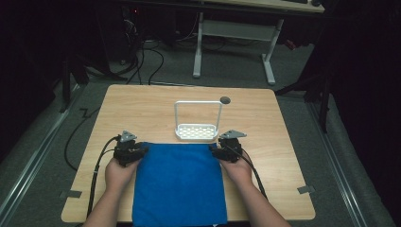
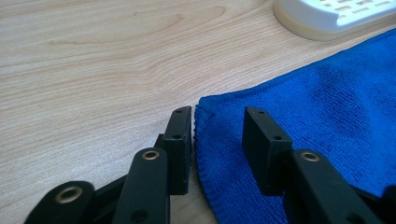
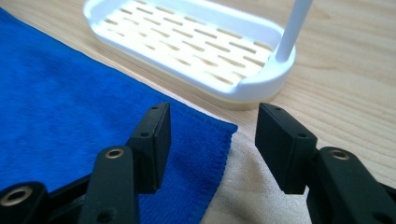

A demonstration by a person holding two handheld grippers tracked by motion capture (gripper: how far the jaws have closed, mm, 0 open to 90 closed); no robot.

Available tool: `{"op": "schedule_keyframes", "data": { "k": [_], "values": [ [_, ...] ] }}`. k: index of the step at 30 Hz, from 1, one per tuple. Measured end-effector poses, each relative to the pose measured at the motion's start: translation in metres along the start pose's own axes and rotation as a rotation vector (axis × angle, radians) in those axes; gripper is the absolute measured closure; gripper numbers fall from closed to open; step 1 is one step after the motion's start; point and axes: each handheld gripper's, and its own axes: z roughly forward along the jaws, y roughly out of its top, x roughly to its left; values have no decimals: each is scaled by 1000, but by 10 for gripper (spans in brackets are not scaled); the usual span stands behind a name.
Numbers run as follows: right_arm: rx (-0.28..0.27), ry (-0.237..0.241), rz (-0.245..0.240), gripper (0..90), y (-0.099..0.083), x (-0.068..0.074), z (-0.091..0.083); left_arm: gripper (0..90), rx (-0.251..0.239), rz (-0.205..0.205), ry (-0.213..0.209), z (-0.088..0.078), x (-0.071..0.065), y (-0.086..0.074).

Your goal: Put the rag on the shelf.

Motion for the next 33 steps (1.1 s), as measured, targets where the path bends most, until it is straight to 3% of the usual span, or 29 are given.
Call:
{"op": "schedule_keyframes", "data": {
  "k": [4, 9, 15, 20, 23, 25, 27, 33],
  "values": [
    [29, -9, 5, 465, -2, -3, 7, 653, 0, -15, -6, 0, 1, 0],
    [31, -13, -7, 515, -2, -2, 8, 707, 2, 0, 9, 0, 0, 0],
    [32, -12, -37, 682, -2, 2, 7, 792, 6, 10, 11, 0, -1, 0],
    [32, 12, -42, 874, -3, 6, 7, 872, 8, 20, 5, 1, -2, 0],
    [31, 5, -61, 886, -2, 8, 7, 881, 8, 23, 5, -1, -2, -1],
    [18, -6, -78, 886, -2, 9, 4, 883, -14, 26, 5, -3, -2, -1],
    [-20, 2, -60, 886, -2, 9, -2, 883, -50, 31, 9, -7, -4, -3],
    [-114, 27, -71, 885, -4, 15, -24, 883, -135, 41, 11, -22, -11, -1]
  ]
}}
